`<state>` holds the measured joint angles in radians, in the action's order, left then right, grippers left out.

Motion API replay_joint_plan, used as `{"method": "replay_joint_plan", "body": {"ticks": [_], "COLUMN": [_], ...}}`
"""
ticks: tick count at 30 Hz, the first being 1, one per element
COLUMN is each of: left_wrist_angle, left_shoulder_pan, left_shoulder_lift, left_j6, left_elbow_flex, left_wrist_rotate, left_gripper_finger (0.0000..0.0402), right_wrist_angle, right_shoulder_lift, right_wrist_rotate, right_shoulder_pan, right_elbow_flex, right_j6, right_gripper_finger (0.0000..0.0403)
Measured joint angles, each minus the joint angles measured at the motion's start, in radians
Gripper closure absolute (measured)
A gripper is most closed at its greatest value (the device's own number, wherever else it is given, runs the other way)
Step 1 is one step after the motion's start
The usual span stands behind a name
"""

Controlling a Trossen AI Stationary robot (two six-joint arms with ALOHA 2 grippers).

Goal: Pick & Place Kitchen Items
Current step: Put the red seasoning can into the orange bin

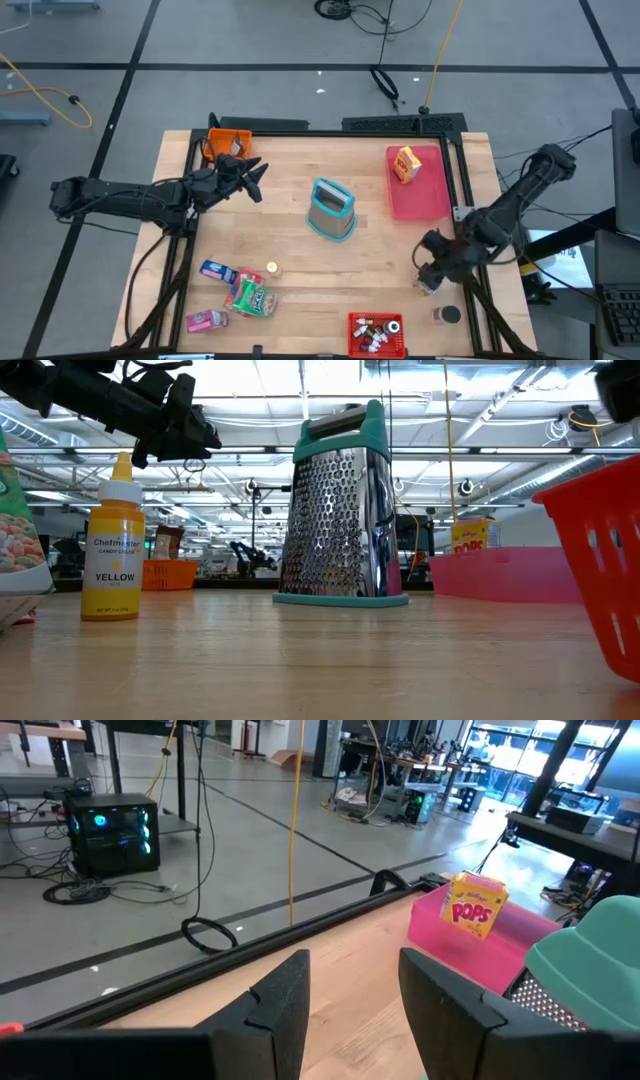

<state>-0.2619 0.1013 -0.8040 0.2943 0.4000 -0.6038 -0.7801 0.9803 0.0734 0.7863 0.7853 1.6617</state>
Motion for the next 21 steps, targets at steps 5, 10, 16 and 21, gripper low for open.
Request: {"method": "replay_joint_plan", "body": {"ticks": [5, 10, 16, 21], "left_wrist_angle": [0.000, 0.000, 0.000, -0.001], "left_shoulder_pan": [0.000, 0.000, 0.000, 0.000], "left_shoulder_lift": [0.000, 0.000, 0.000, 0.000], "left_j6": [0.002, 0.006, 0.005, 0.005], "left_elbow_flex": [0.000, 0.000, 0.000, 0.000], "left_wrist_rotate": [0.000, 0.000, 0.000, 0.000], "left_gripper_finger": [0.0245, 0.0245, 0.0245, 0.0245], "right_wrist_angle": [0.022, 0.007, -0.073, -0.114], "right_shoulder_lift": [0.016, 0.042, 0.075, 0.074], "right_wrist_rotate": [0.076, 0.112, 0.188, 0.305], "right_shoulder_pan": [0.111, 0.209, 0.296, 0.310], "right_elbow_flex": [0.047, 0.055, 0.055, 0.054], "right_j6": [0.083, 0.223, 0.336, 0.202], "right_gripper_finger": [0.0238, 0.0269, 0.0315, 0.0375]}}
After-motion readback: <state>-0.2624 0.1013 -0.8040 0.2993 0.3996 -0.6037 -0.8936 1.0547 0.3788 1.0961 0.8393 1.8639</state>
